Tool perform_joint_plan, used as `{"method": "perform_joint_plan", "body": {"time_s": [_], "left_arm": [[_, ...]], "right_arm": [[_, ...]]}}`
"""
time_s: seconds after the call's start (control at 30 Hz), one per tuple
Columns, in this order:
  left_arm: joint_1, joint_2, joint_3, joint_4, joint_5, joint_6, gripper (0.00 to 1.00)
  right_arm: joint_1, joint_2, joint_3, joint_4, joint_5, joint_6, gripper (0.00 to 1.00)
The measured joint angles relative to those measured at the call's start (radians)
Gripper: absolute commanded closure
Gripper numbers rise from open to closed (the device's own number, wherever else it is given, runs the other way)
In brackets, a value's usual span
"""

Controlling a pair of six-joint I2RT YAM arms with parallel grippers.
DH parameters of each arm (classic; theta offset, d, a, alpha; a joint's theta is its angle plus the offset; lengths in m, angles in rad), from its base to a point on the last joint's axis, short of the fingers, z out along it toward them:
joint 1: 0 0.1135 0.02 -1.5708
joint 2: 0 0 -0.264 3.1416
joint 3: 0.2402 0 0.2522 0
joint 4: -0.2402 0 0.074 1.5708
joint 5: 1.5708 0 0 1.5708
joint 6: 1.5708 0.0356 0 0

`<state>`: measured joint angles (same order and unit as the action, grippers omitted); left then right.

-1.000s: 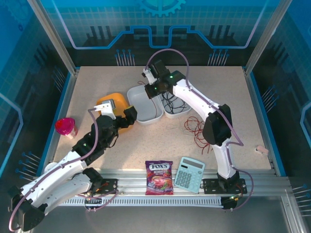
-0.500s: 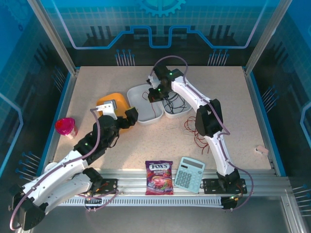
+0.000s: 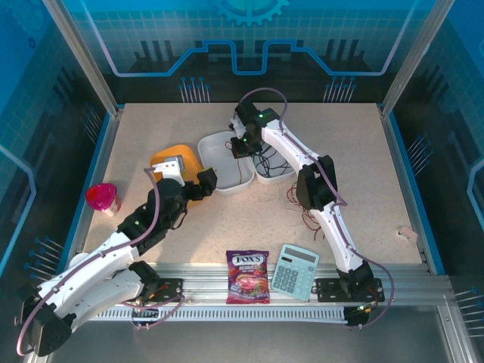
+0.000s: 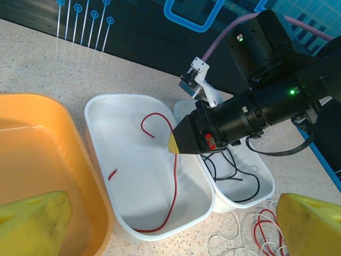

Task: Untangle the cables

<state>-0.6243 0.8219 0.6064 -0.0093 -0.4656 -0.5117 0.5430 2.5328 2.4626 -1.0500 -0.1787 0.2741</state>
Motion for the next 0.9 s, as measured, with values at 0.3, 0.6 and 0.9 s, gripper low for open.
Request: {"method": "perform_joint_plan", "body": {"time_s": [0.3,0.6,0.9], "left_arm": [[0.0,0.012,0.0,0.014,0.01,0.0,0.01],[0.001,0.017,0.0,0.015,0.018,0.0,0.01],[0.001,0.017,0.0,0.015,0.018,0.0,0.01]], "right_arm": [[0.011,0.001,0.0,0.003,0.045,0.0,0.75],[0.021,-0.015,0.0,0.003,0.101,-0.013,0.67],[0.05,-0.163,-0.074,0.019,0.1,-0.039,0.62]]}}
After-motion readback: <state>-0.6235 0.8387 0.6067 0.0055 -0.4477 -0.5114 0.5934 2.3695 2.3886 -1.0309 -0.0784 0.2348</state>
